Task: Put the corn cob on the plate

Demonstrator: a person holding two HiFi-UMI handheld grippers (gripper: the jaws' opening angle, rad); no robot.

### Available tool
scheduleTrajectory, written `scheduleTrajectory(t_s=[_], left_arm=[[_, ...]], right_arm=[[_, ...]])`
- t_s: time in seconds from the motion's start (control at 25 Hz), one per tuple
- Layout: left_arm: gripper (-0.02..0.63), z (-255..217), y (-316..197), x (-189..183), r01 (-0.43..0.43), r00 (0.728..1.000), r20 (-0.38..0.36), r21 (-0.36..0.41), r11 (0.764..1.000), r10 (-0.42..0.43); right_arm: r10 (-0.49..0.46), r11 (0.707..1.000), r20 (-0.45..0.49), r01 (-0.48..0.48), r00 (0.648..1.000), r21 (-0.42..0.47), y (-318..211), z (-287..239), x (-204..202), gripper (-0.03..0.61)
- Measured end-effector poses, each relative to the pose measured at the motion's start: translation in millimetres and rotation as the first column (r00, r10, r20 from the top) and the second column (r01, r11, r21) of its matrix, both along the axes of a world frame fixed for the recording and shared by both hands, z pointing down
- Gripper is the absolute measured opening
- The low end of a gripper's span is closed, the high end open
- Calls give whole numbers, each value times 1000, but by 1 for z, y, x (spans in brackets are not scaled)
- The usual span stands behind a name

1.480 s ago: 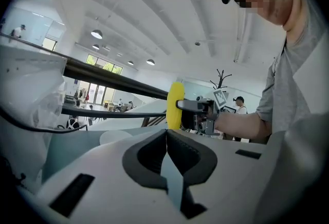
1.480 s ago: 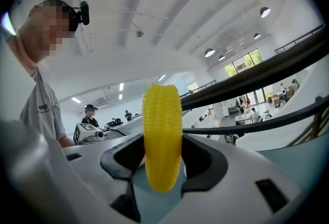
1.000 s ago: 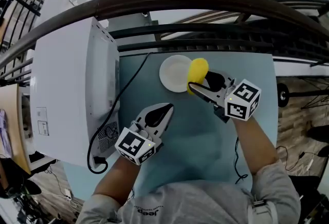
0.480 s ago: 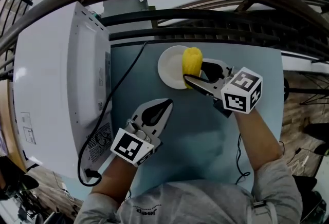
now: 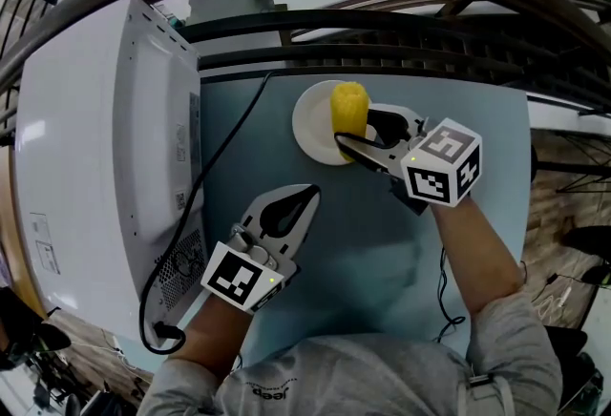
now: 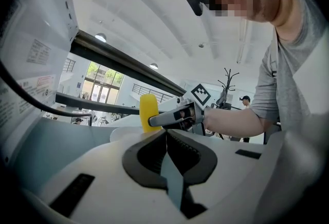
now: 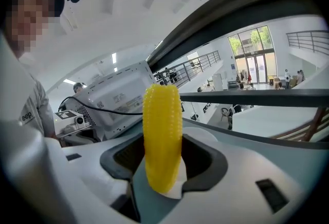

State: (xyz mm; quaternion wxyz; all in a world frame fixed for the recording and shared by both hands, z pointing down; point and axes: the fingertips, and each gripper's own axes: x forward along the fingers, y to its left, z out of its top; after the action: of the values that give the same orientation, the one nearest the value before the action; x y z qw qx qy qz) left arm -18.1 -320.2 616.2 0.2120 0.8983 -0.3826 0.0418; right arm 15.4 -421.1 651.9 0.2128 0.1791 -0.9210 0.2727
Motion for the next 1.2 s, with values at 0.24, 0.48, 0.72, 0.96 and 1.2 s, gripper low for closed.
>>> scheduleTrajectory(t_s=[0.24, 0.48, 0.72, 0.96, 1.2], left_arm=[[20, 5, 1, 0, -5, 1000, 2, -3, 1000, 5], [19, 3, 1, -1, -8, 1000, 7, 10, 1000, 7], [20, 3, -1, -4, 0, 1000, 14, 0, 1000, 0], [20, 4, 1, -2, -6, 1000, 12, 3, 1000, 6], [19, 5, 1, -4, -4, 1000, 15, -2, 1000, 4]], right_arm=[[-9, 999, -62, 12, 998, 39, -2, 7, -10, 232], [-28, 993, -186, 48, 982, 107, 0, 26, -16, 226], [-21, 993, -195, 43, 981, 106, 0, 32, -16, 224], [-42, 990, -225, 71, 973, 125, 4, 37, -22, 224], [-49, 982, -260, 94, 964, 165, 4, 39, -26, 229]])
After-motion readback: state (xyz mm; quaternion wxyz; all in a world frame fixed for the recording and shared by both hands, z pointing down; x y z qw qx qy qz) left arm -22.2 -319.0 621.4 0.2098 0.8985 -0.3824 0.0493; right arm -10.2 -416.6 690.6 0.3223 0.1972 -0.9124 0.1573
